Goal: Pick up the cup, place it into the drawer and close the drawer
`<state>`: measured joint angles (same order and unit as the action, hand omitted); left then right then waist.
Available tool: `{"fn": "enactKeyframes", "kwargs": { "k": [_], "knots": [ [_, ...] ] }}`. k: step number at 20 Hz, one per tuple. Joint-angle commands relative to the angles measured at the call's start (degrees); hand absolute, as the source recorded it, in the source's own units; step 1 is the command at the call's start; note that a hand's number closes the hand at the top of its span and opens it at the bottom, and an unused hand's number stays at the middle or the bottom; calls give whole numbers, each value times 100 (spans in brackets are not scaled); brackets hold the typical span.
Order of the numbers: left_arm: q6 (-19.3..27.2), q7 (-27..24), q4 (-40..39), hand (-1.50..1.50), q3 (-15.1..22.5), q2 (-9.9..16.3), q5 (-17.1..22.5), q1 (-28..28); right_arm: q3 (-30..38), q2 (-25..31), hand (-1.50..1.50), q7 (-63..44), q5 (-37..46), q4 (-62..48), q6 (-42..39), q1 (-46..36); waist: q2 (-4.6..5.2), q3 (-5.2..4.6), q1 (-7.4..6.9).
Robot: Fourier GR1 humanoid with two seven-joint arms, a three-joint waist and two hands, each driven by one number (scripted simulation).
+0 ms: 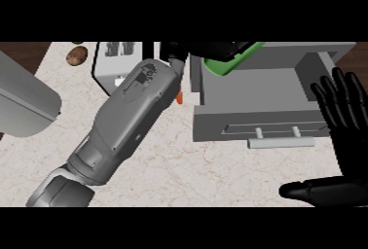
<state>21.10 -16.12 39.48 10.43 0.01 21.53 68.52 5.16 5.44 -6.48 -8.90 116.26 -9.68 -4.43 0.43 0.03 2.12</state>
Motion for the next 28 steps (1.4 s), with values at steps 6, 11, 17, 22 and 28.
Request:
{"fn": "enactKeyframes", "kwargs": {
  "k": [6, 11, 17, 22, 28],
  "knots": [
    [97, -510, -1335, 150, 816, -1, 592, 437, -32, -44, -150, 100, -32, -271, -8, -303, 45, 3, 123],
    [70, -750, -1743, 150, 1214, -1, 885, 458, -179, -31, -150, 247, -66, -92, -247, 67, 98, 7, 349],
    [321, -331, -1893, 150, 1946, -1, 957, 708, -24, 35, -150, -88, -293, -133, -141, -364, 91, 7, 337],
    [728, -84, -1695, -150, 2388, -1, 1142, 728, -331, -155, -150, 15, 62, -201, 11, -515, 112, 7, 431],
    [562, -556, -1432, -150, 2223, -1, 1699, 584, -20, 27, -150, -123, -586, -104, -263, -471, 112, 5, 441]
  ]
}}
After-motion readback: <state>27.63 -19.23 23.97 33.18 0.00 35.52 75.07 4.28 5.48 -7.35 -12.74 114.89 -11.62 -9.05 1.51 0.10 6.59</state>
